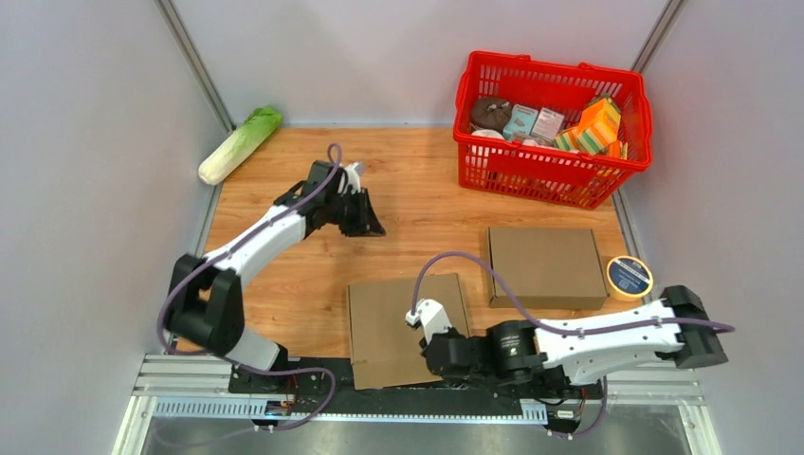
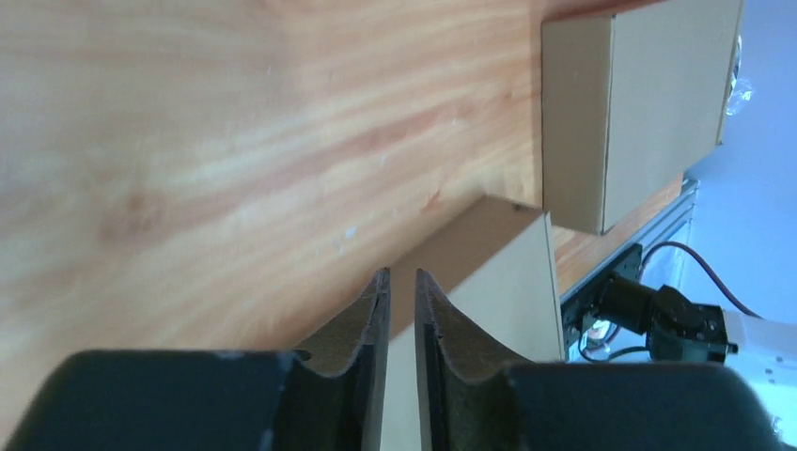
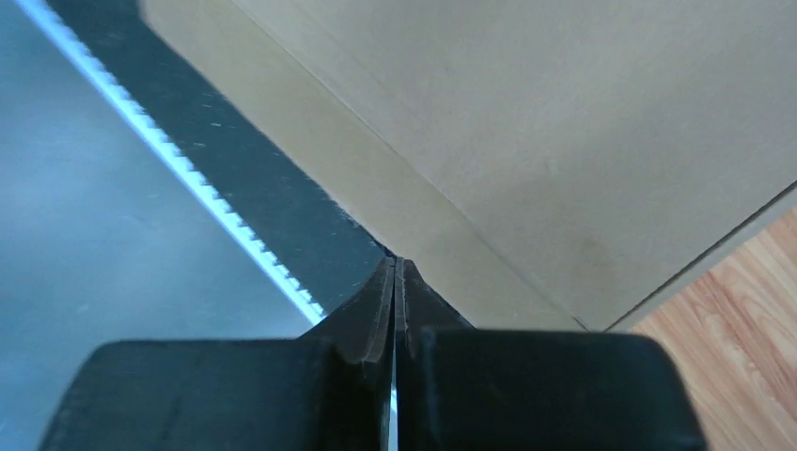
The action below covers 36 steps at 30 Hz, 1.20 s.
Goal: Fold the paper box
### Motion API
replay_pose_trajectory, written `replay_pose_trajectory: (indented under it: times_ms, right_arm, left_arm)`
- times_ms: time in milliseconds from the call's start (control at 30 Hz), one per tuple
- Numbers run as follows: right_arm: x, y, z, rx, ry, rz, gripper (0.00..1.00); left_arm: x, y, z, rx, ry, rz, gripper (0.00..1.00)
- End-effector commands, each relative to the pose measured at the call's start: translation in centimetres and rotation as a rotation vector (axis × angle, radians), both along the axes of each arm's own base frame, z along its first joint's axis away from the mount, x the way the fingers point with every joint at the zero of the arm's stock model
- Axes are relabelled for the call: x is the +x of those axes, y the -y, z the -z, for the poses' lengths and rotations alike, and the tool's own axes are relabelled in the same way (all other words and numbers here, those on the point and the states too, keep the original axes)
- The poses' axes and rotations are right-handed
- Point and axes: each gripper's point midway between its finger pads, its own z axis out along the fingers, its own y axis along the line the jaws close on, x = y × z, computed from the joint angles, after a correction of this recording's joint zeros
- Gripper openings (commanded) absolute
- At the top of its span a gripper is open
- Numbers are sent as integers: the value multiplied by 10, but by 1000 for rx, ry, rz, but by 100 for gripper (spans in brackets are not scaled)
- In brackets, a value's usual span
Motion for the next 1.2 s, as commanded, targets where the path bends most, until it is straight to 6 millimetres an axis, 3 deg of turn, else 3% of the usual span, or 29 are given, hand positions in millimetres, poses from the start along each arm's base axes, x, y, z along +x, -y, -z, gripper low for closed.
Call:
replay_pose_trajectory:
  times_ms: [0,167,333,433,600,667,700,767,900,933,1000,1100,1167]
  right_arm:
    - [16,-7,23,-22,131,201,0]
    - [12,-4,48,-88,99,248,0]
    - [41,1,52,-57,138,354,0]
    - [69,-3,50,-2,182,428,0]
    - [146,-1,41,52,227,613,0]
    - [173,7,33,55,241,646,0]
    - [177,-3,29,99,209,624,0]
    - [195,1,24,104,194,627,0]
    - [187,18,24,37,118,640,0]
    - [183,20,25,31,99,639,0]
    - [174,25,31,9,54,643,0]
    - [175,31,38,-15,39,675,0]
    - [178,37,43,-35,24,711,0]
  left_arm:
    - [26,36,0,-14,14,106,20]
    - [31,49,20,25,-10,123,16]
    - [26,46,40,72,-45,133,15]
    - [25,41,51,107,-61,126,15]
    - [27,22,58,163,-45,66,14]
    - [27,10,62,182,-51,38,14]
    - [29,4,58,183,-42,24,14]
    - [32,-16,58,207,-50,-27,16]
    - [35,-54,33,196,37,-150,24]
    - [33,-64,34,211,40,-174,31]
    - [31,-80,32,251,53,-198,36]
    - [27,-84,48,296,-8,-169,32]
    - [26,-76,56,270,-47,-148,23]
